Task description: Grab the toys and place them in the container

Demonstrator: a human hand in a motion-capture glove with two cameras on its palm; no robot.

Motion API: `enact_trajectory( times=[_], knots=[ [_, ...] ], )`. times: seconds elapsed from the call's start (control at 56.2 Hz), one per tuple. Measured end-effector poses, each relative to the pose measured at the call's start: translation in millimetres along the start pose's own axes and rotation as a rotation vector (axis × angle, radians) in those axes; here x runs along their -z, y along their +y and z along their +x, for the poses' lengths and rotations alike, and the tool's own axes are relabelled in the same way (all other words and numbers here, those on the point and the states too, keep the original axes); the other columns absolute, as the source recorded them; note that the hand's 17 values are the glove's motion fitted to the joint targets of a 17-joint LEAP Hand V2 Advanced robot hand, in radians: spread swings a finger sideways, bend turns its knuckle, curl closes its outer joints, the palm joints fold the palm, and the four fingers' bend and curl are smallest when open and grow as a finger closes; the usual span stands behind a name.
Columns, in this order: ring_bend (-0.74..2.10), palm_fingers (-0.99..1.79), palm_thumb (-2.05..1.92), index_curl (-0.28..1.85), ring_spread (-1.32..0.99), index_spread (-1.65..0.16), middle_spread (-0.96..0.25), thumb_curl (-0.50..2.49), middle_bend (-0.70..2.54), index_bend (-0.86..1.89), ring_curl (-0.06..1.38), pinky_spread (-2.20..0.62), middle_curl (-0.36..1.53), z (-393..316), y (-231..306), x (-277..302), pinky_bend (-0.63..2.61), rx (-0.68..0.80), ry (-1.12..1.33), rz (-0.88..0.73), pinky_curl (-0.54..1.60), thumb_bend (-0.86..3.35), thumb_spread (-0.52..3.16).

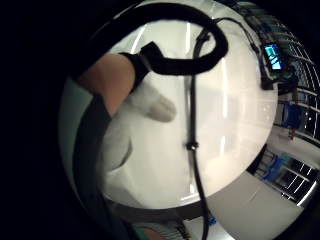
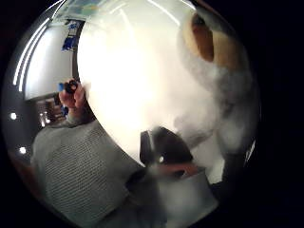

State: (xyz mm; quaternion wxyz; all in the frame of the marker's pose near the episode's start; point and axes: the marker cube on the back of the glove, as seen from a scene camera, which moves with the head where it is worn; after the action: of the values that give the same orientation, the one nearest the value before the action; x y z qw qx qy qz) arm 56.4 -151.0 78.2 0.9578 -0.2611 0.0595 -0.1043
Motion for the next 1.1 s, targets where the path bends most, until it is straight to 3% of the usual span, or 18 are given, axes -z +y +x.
enact_trajectory(
  times=[0.285, 0.374, 0.481, 0.587, 0.783, 0.961, 1.104],
  knots=[
    [0.82, 0.01, 0.29, 0.17, -0.21, -0.37, -0.13, 0.38, 0.16, 0.08, 0.49, -0.08, 0.24, 4.5, -7.3, -8.4, 1.31, -0.042, 0.112, 0.109, 0.39, 0.08, 1.37],
    [1.01, 0.33, 0.39, 0.14, -0.30, -0.38, -0.14, 0.42, 0.19, 0.08, 0.51, -0.26, 0.25, 5.3, -13.3, -7.4, 1.37, -0.043, 0.108, 0.176, 0.38, 0.15, 1.48],
    [1.04, 0.47, 0.53, 0.15, -0.38, -0.38, -0.18, 0.51, 0.33, 0.13, 0.54, -0.34, 0.31, 3.5, -24.0, 2.9, 1.32, -0.012, 0.110, 0.244, 0.39, 0.19, 1.38],
    [1.15, 0.80, 0.67, 0.18, -0.43, -0.40, -0.22, 0.63, 0.48, 0.24, 0.58, -0.38, 0.38, 2.9, -31.5, 67.1, 1.23, 0.014, 0.086, 0.319, 0.38, 0.22, 1.20],
    [1.18, 1.04, 0.69, 0.31, -0.47, -0.40, -0.24, 0.79, 0.61, 0.54, 0.63, -0.42, 0.48, -10.1, -26.3, 216.4, 1.07, 0.066, 0.098, 0.542, 0.38, 0.21, 0.92],
    [1.21, 1.02, 0.67, 0.43, -0.47, -0.37, -0.23, 0.92, 0.67, 0.65, 0.68, -0.43, 0.57, -18.9, -41.8, 239.0, 1.06, 0.104, 0.082, 0.534, 0.42, 0.21, 0.71],
    [1.23, 0.97, 0.66, 0.49, -0.48, -0.35, -0.23, 1.02, 0.70, 0.68, 0.70, -0.44, 0.63, -57.7, -86.6, 263.8, 1.08, 0.251, 0.003, 0.502, 0.45, 0.22, 0.57]
  ],
)
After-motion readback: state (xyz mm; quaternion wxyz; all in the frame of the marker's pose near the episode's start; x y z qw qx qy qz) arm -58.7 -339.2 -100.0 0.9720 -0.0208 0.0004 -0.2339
